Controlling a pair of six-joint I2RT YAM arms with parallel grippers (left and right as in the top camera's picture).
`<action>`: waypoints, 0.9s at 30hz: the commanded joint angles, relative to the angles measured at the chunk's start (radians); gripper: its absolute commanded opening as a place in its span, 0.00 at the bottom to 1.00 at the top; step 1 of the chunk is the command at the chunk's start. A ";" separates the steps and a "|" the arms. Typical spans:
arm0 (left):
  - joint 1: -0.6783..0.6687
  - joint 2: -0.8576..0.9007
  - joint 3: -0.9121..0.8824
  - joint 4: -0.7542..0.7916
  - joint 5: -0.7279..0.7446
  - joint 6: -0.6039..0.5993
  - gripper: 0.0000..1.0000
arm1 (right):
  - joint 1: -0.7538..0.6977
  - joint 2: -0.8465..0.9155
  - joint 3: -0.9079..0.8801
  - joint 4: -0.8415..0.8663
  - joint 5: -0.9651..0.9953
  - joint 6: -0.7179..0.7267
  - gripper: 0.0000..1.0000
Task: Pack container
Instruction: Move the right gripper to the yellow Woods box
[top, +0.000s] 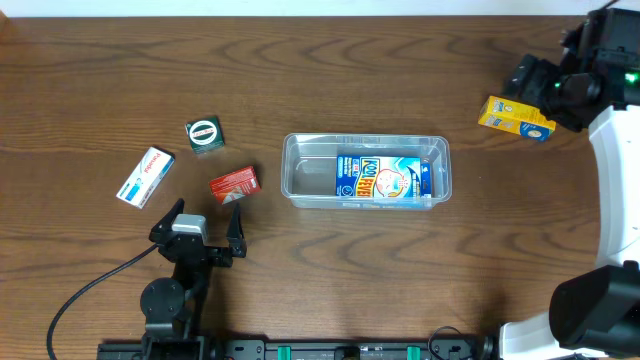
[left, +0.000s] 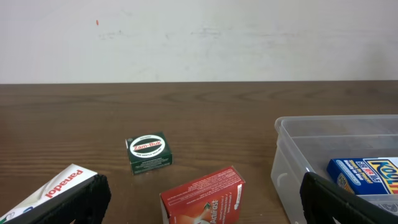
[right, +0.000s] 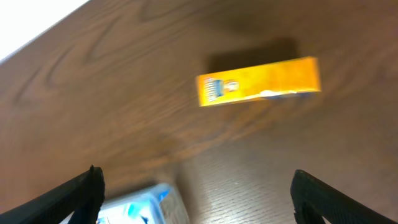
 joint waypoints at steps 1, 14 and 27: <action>0.003 -0.006 -0.021 -0.029 0.003 0.006 0.98 | -0.050 0.050 0.015 0.002 0.051 0.132 0.93; 0.003 -0.006 -0.021 -0.029 0.002 0.006 0.98 | -0.119 0.322 0.163 -0.078 -0.064 0.052 0.96; 0.003 -0.006 -0.021 -0.029 0.002 0.006 0.98 | -0.113 0.378 0.216 -0.034 0.039 0.267 0.99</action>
